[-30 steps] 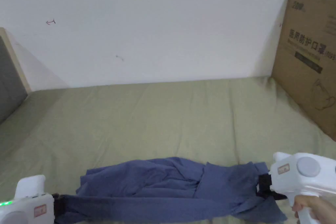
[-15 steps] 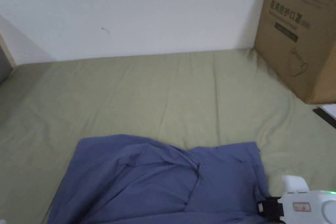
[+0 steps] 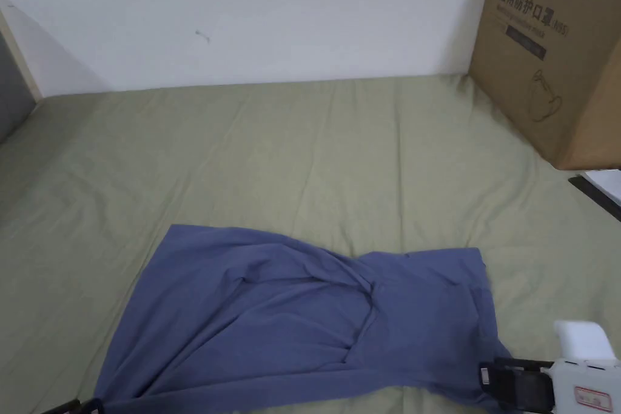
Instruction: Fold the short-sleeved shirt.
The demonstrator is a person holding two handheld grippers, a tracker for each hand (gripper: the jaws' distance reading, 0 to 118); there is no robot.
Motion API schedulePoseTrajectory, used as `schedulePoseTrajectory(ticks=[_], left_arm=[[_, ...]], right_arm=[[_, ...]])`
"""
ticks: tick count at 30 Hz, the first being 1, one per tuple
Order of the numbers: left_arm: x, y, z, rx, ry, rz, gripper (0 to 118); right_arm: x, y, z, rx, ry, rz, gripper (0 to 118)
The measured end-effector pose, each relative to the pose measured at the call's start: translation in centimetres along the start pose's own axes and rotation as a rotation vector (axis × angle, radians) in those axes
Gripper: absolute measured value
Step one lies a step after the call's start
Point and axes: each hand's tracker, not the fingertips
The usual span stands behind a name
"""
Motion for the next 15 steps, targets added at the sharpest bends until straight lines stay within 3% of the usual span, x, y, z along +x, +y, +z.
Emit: schedulePoseTrajectory(ticks=[2, 3, 4, 6, 7, 9, 15], left_arm=[[1.2, -0.1, 1.5, 0.01, 0.004, -0.026, 103], [1.6, -0.2, 2.1, 0.039, 0.002, -0.06, 89], [2.0, -0.4, 2.6, 0.059, 0.006, -0.093, 66], [3.1, -0.9, 3.5, 0.076, 0.006, -0.125, 7], [3.5, -1.2, 3.2, 0.061, 0.019, -0.143, 3], [3.6, -1.8, 2.7, 0.019, 0.035, -0.168, 0], [2.5, -2.5, 1.1, -0.008, 0.06, -0.145, 0]], right_arm=[[-0.9, -0.3, 1.6, 0.035, -0.021, 0.023, 105], [-2.0, -0.7, 2.8, 0.053, -0.034, 0.036, 92], [-2.7, -1.0, 3.5, 0.078, -0.027, 0.051, 70], [-4.3, -1.8, 4.3, 0.101, -0.039, 0.068, 21], [-5.3, -2.3, 4.6, 0.112, -0.036, 0.082, 9], [-6.9, -3.1, 4.6, 0.114, -0.043, 0.075, 0], [-9.4, -5.0, 3.8, 0.087, -0.029, 0.12, 0]])
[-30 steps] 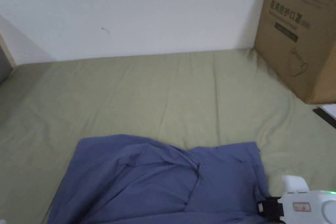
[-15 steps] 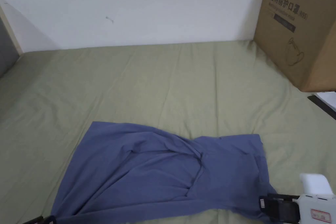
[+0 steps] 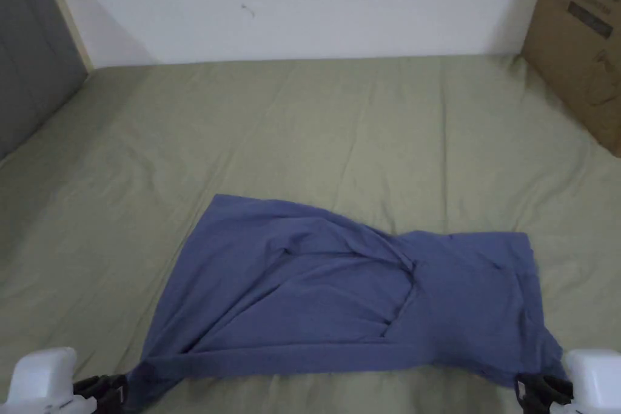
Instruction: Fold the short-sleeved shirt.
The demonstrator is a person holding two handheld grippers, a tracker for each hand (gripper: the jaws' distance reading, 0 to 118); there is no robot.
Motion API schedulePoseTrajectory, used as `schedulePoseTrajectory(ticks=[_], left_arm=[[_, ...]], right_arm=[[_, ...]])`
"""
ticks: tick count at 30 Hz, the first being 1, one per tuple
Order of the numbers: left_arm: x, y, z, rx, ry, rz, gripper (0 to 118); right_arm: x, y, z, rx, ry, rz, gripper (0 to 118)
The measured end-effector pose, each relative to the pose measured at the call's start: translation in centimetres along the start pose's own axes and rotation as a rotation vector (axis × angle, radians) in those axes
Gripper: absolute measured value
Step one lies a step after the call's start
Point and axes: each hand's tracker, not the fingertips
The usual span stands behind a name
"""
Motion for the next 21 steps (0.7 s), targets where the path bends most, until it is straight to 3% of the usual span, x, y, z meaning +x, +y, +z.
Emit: schedulePoseTrajectory(ticks=[1, 2, 3, 4, 5, 6, 7, 9, 10, 11, 12, 13, 16, 17, 19, 20, 21], left_arm=[[-0.2, 0.3, -0.4, -0.006, 0.006, -0.008, 0], [-0.4, 0.5, -0.7, -0.005, 0.034, -0.019, 8], [-0.4, 1.0, -0.6, 0.003, 0.045, -0.018, 39], [-0.5, 1.5, -1.1, -0.012, 0.058, -0.016, 62], [-0.5, 1.8, -1.5, -0.021, 0.056, -0.017, 76], [-0.6, 2.0, -2.0, -0.019, 0.046, -0.015, 84], [-0.8, 2.1, -2.7, -0.019, 0.024, -0.009, 84], [-0.4, 2.2, -4.0, -0.079, -0.01, -0.007, 83], [-0.1, 1.9, -4.8, -0.12, -0.025, -0.007, 78], [0.2, 1.9, -5.0, -0.146, -0.016, -0.012, 60], [0.5, 1.5, -5.5, -0.156, -0.007, -0.014, 14], [0.8, 1.1, -6.1, -0.168, 0.014, -0.009, 0], [1.3, 0.4, -6.0, -0.188, -0.004, 0.006, 0], [1.4, 0.4, -5.8, -0.175, 0.004, 0.013, 0], [1.1, 1.3, -5.6, -0.159, 0.004, 0.017, 0], [1.0, 1.4, -5.6, -0.158, 0.008, 0.02, 0], [1.0, 1.5, -5.6, -0.157, 0.013, 0.022, 0]], right_arm=[[0.0, -0.2, -0.3, -0.014, 0.005, -0.005, 0], [0.1, -0.5, -0.4, -0.026, 0.01, -0.021, 0], [0.2, -0.6, -0.5, -0.029, 0.011, -0.027, 0], [0.4, -0.6, -0.6, -0.032, 0.006, -0.025, 0], [0.5, -0.5, -0.5, -0.035, 0.002, -0.026, 0], [0.8, -0.4, -0.3, -0.032, 0.009, -0.034, 0], [1.1, -0.3, -0.2, -0.025, 0.014, -0.048, 0], [1.8, -0.2, -0.2, -0.032, 0.007, -0.069, 0], [2.1, -0.3, -0.3, -0.035, -0.006, -0.079, 0], [2.4, -0.5, -0.4, -0.042, -0.016, -0.093, 0], [2.9, -0.6, -0.5, -0.054, -0.018, -0.114, 0], [3.3, -0.7, -0.5, -0.064, -0.015, -0.136, 0], [4.5, -0.5, -0.9, -0.081, -0.01, -0.202, 0], [4.8, -0.4, -1.1, -0.081, -0.017, -0.22, 9], [5.5, 0.0, -1.9, -0.114, -0.023, -0.222, 74], [5.7, 0.2, -2.4, -0.14, -0.027, -0.216, 96], [5.7, 0.2, -3.0, -0.171, -0.044, -0.198, 100]])
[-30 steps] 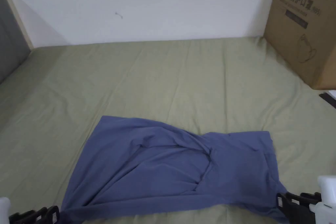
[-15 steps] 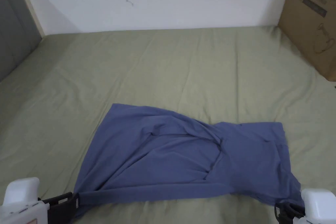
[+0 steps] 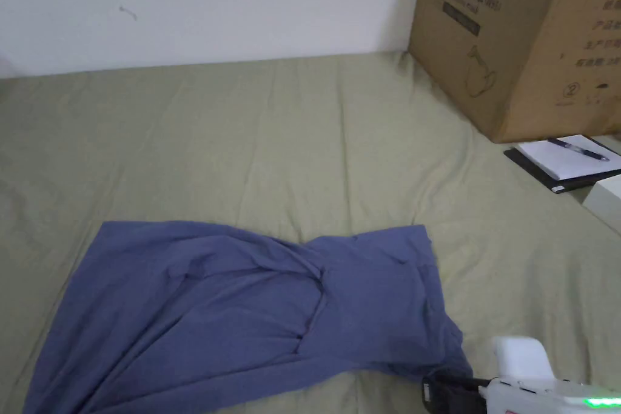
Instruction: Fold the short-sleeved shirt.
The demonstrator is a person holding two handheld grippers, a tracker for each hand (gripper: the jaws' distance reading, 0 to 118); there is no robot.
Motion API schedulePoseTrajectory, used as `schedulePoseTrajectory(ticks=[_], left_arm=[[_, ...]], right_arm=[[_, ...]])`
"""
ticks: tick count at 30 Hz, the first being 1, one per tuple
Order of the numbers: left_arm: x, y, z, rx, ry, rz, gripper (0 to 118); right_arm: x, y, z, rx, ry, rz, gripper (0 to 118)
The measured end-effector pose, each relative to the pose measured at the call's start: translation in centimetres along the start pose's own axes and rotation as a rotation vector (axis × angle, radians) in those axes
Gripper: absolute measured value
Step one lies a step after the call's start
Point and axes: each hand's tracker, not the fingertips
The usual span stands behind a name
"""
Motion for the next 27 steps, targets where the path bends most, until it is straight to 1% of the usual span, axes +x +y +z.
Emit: schedulePoseTrajectory(ticks=[2, 3, 5, 6, 7, 8, 9, 11, 12, 13, 15, 17, 19, 21, 23, 25, 27], left_arm=[[-0.7, 0.5, 0.2, 0.0, 0.004, 0.004, 0], [-0.8, 0.5, 0.2, 0.0, 0.004, 0.006, 0], [-0.6, 0.6, 0.1, -0.005, 0.003, 0.004, 0], [-0.7, 0.9, 0.1, -0.008, 0.007, 0.001, 0], [-0.6, 1.0, 0.0, -0.012, 0.012, -0.003, 0], [-0.5, 1.0, -0.1, -0.017, 0.015, -0.005, 0], [-0.4, 1.0, -0.2, -0.019, 0.018, -0.006, 0], [-0.3, 1.4, -0.3, -0.025, 0.019, -0.008, 0], [-0.3, 1.3, -0.3, -0.026, 0.019, -0.007, 0], [-0.3, 1.4, -0.3, -0.027, 0.019, -0.006, 0], [-0.3, 1.5, -0.1, -0.027, 0.019, -0.005, 0], [-0.3, 1.7, 0.3, -0.015, 0.029, -0.005, 0], [-0.3, 2.4, 1.6, 0.017, 0.024, 0.007, 0], [-0.1, 3.5, 3.1, 0.072, -0.004, 0.013, 0], [0.9, 5.1, 4.6, 0.133, 0.009, -0.005, 0], [1.8, 7.4, 6.3, 0.223, 0.059, -0.027, 0], [3.9, 10.1, 8.7, 0.293, 0.04, -0.025, 0]], right_arm=[[-0.1, 0.3, -0.6, 0.004, -0.04, 0.054, 99], [-0.3, 0.7, -1.2, -0.024, -0.066, 0.084, 99], [-0.4, 1.1, -2.1, -0.04, -0.107, 0.12, 96], [-0.5, 1.4, -2.4, -0.045, -0.105, 0.122, 87], [-0.6, 1.7, -2.7, -0.046, -0.096, 0.12, 87], [-0.5, 1.8, -2.9, -0.045, -0.091, 0.121, 82], [-0.5, 1.8, -3.0, -0.043, -0.086, 0.12, 66], [-0.3, 1.9, -3.7, -0.062, -0.079, 0.109, 13], [-0.3, 1.8, -3.8, -0.07, -0.069, 0.099, 7], [-0.4, 1.8, -3.7, -0.077, -0.067, 0.114, 7], [-0.6, 1.8, -2.8, -0.042, -0.069, 0.122, 6], [-0.5, 2.1, -1.5, -0.02, -0.047, 0.101, 6], [-0.5, 2.9, 0.5, 0.019, 0.008, 0.07, 6], [-0.8, 4.2, 2.5, 0.077, 0.029, 0.086, 6], [-1.1, 6.3, 4.1, 0.101, 0.059, 0.111, 6], [-1.6, 8.9, 5.6, 0.168, 0.071, 0.127, 6], [-2.3, 12.0, 6.9, 0.234, 0.106, 0.142, 6]])
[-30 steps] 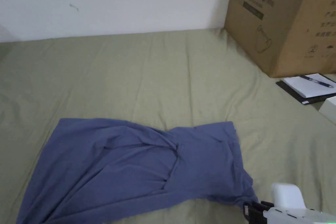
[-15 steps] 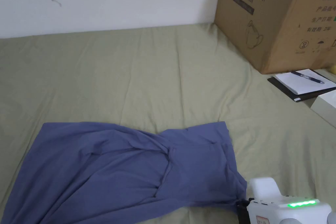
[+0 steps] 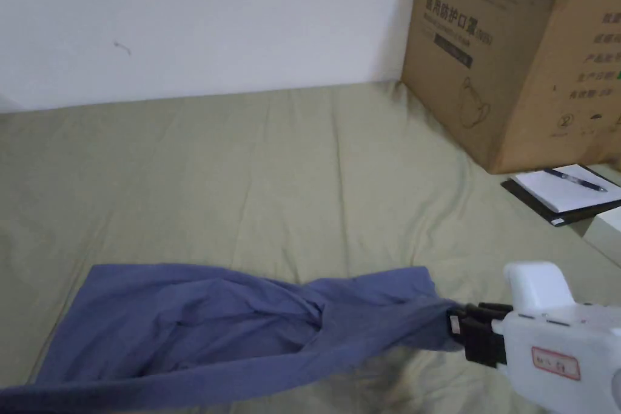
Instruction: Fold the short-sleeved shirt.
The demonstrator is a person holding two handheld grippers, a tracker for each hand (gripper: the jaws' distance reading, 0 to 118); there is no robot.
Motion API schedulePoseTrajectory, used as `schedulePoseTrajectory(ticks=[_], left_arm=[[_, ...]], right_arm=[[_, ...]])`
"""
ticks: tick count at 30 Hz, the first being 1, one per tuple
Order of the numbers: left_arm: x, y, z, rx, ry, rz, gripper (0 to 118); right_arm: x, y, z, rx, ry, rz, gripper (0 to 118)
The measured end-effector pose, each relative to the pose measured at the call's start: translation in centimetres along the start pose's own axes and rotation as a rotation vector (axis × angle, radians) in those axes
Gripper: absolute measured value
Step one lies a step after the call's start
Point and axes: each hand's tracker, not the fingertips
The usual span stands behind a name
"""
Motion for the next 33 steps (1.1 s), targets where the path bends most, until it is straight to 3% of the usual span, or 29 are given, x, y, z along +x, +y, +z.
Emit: schedulePoseTrajectory(ticks=[6, 14, 19, 25, 26, 29, 33], left_arm=[[-0.2, 10.0, -1.7, 0.232, 0.008, 0.0, 0], [1.5, 24.8, -4.0, 0.333, -0.037, 0.042, 0], [4.6, 33.4, -5.1, 0.355, 0.014, -0.066, 0], [6.6, 41.0, -5.8, 0.377, -0.001, -0.076, 0], [7.0, 42.3, -5.9, 0.384, 0.011, -0.106, 0], [8.4, 46.1, -6.0, 0.403, 0.049, -0.186, 0], [9.5, 49.3, -5.8, 0.434, 0.049, -0.155, 0]], right_arm=[[-1.3, 11.0, 0.1, 0.143, -0.015, 0.091, 6], [-0.3, 24.5, -1.4, 0.2, 0.01, 0.016, 6], [0.4, 33.2, -2.6, 0.21, 0.05, -0.059, 6], [0.4, 42.8, -4.1, 0.231, -0.008, -0.083, 6], [0.5, 44.2, -4.2, 0.232, 0.007, -0.126, 6], [0.4, 48.6, -4.6, 0.266, -0.004, -0.153, 6], [-0.7, 53.5, -4.5, 0.309, -0.054, -0.124, 6]])
